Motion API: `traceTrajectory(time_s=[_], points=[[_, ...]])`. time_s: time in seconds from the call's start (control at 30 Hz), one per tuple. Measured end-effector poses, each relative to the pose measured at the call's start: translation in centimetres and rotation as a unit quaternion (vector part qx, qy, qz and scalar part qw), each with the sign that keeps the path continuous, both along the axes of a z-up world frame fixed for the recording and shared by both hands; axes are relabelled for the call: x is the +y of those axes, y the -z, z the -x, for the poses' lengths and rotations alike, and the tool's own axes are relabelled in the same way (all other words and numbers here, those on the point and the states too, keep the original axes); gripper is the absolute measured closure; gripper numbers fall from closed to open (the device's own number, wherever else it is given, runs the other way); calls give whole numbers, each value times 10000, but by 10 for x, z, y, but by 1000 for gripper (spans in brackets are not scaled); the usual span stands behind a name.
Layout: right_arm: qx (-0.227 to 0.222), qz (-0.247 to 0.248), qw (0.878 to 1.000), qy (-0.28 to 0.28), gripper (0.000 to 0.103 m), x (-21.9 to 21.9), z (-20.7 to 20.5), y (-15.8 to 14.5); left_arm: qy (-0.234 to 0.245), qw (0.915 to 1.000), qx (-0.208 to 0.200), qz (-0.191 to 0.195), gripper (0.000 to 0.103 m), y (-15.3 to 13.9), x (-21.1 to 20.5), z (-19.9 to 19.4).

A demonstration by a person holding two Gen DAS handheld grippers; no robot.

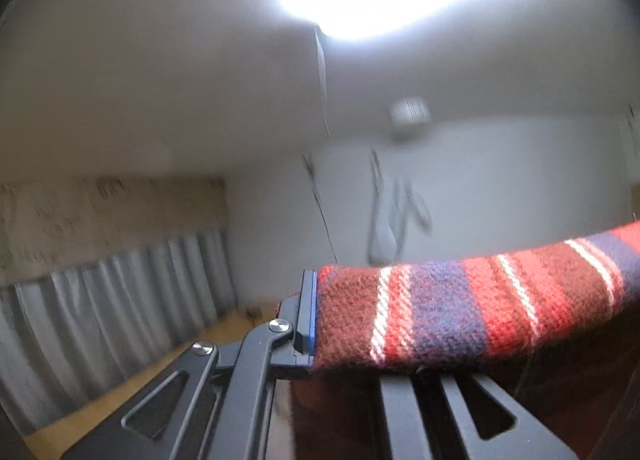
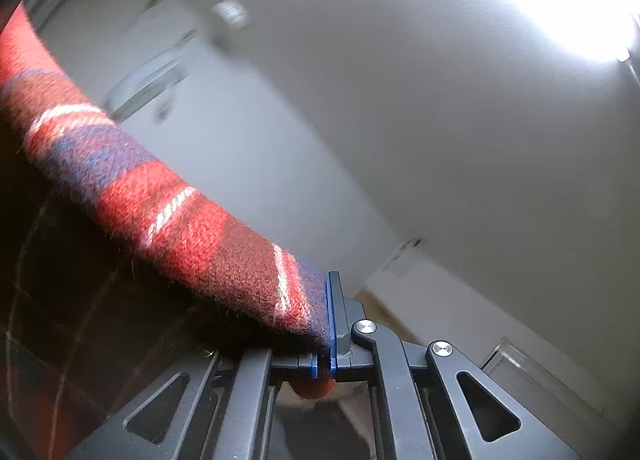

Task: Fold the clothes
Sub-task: 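Raise the red plaid scarf high with both grippers and shake it out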

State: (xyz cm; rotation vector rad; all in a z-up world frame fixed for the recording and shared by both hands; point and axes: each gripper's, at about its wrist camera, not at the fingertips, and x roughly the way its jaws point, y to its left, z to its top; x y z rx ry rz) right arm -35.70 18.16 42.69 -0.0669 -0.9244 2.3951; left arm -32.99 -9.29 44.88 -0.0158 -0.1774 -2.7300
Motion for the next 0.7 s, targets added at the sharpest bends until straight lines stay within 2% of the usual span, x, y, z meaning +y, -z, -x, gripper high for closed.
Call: traceTrajectory(time_s=[0.07,0.13,0.23,0.3,0.37,0.47,0.57,0.7], points=[[387,46,9992,67,100,16,29,-28,-100,9983,553,146,99,-35,2,-17],[787,80,9968,64,100,-13,69,-36,-115,9958,870,272,99,-57,11,-44],[1206,160,9925,-92,100,-13,48,-69,9,9925,1180,318,99,-72,9,-84],[1409,190,9896,-204,100,-8,27,-88,106,9923,1201,297,99,-66,-1,-107],[1412,59,9896,-273,100,-1,2,-91,328,9933,1079,248,99,-43,-5,-141],[1227,-117,9914,-440,100,6,-42,-77,659,9937,893,174,99,-8,-12,-193],[742,91,9943,-767,100,13,-89,-24,987,9927,684,108,99,29,-18,-246],[8,471,9913,-1228,100,22,-152,56,1378,9903,87,117,99,120,-16,-321]])
